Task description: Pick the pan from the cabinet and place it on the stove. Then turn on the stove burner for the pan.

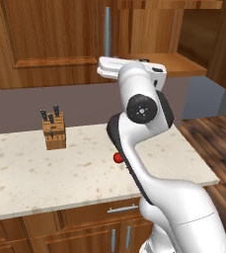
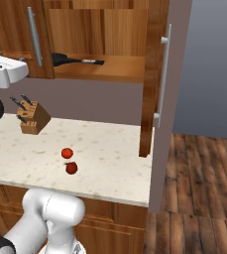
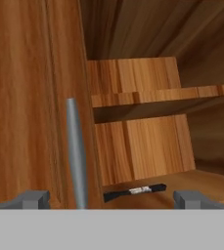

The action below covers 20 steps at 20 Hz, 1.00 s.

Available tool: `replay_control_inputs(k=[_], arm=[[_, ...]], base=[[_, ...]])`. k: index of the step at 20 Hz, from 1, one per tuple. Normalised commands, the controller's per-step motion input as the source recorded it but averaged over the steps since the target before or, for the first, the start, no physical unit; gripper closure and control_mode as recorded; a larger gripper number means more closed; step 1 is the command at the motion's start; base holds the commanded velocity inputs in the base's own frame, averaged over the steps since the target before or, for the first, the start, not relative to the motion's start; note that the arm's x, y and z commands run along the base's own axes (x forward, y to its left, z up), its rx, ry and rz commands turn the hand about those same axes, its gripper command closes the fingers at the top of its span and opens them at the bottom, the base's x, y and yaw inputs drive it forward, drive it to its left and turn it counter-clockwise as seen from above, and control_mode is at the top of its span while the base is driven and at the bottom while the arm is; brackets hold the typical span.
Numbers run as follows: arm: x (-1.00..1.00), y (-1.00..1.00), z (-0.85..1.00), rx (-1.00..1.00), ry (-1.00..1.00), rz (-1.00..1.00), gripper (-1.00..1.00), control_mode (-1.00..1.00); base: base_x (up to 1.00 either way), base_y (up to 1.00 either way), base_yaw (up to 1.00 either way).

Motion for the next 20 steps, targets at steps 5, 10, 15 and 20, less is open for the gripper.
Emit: replay_control_inputs(k=[5,10,15,20], arm=[[0.38,0.09,0.00,0.00,0.00,0.00,-1.00,-1.00],[0.37,0.18,0.00,0.00,0.02,0.00,-1.00,-1.00],[0.24,0.28,-0.06,-0.01,0.07,0.03,-1.00,-1.00],[0.09,0.07,-0.11,-0.02,0.05,0.05,-1.00,-1.00]], base=[[0.00,0.00,0.00],[0.00,0.00,0.00],[0.00,0.00,0.00],[0.00,0.00,0.00]])
